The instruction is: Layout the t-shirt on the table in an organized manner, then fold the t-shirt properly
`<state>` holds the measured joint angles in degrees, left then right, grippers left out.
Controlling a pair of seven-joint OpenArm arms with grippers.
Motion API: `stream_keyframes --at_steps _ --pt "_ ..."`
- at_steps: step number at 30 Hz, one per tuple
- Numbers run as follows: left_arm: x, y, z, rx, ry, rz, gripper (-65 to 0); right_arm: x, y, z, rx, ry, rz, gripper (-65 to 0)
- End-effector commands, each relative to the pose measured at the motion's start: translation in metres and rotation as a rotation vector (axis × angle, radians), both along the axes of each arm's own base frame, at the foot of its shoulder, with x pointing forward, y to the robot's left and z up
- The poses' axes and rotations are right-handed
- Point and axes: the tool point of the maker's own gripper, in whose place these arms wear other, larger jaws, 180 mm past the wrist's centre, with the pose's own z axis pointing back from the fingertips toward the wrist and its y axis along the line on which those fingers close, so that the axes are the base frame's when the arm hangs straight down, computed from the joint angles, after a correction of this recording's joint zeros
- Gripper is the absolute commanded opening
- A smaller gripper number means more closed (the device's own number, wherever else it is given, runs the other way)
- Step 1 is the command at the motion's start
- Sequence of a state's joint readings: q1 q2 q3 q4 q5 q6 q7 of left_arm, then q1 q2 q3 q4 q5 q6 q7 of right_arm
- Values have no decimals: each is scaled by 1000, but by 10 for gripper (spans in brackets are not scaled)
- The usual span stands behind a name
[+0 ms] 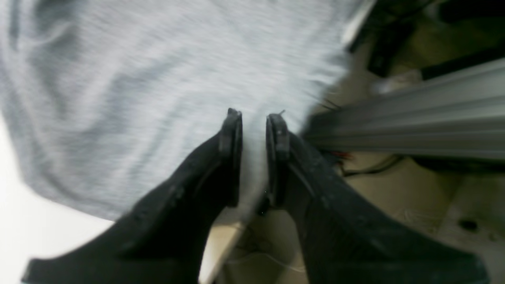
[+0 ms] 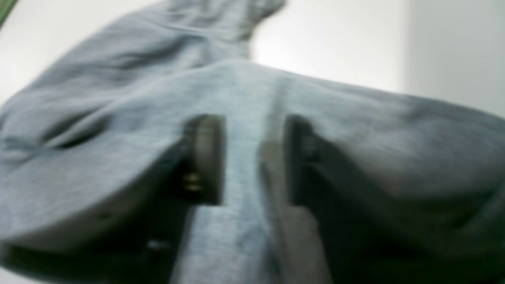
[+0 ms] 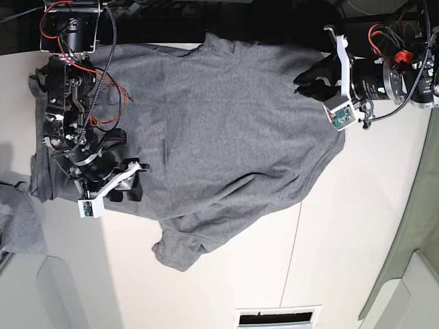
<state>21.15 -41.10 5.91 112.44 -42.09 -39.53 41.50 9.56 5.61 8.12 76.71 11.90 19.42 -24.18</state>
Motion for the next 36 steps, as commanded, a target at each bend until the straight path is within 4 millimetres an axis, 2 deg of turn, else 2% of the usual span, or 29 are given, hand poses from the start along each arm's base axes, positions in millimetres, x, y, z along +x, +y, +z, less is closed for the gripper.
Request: stream_keyframes --at_steps 1,2,3,6,10,13,16,19,23,26,29,31,35,36 --pt "11 2 4 -17 -36 11 -513 13 -3 18 -8 -62 -5 -565" --pt "18 6 -1 -15 -49 37 -513 13 -5 17 -24 -61 -2 -637" --pt "26 10 -8 -16 -58 68 -513 13 -5 16 -35 -59 3 -650" --pt "52 30 -38 -9 -35 221 -513 12 -10 13 -80 -51 8 -650" --pt "76 50 -76 -19 54 363 -513 10 -16 9 -118 -41 10 -650" --pt "96 63 -96 -22 102 446 -513 6 -27 1 -138 -17 7 -650" --pt "122 91 -117 56 139 544 -514 2 -40 -8 -162 11 2 -650" --pt "151 117 -122 82 160 641 -514 -2 -51 -12 -176 43 0 -650" --pt "192 138 -108 110 131 690 -514 -11 -57 -17 -133 70 -12 -650" --pt "227 152 -85 169 70 734 -514 -15 -60 -17 -75 71 -45 -650" --pt "252 153 -60 197 34 722 -514 -15 -71 -12 -12 58 -102 -650" --pt "261 138 -44 135 45 671 -513 -15 -85 -8 14 49 -149 -650" --pt "267 82 4 -119 45 512 -506 -21 -121 -2 34 39 -226 -650" --pt "264 70 12 -156 50 483 -478 -23 -131 0 40 34 -251 -650"
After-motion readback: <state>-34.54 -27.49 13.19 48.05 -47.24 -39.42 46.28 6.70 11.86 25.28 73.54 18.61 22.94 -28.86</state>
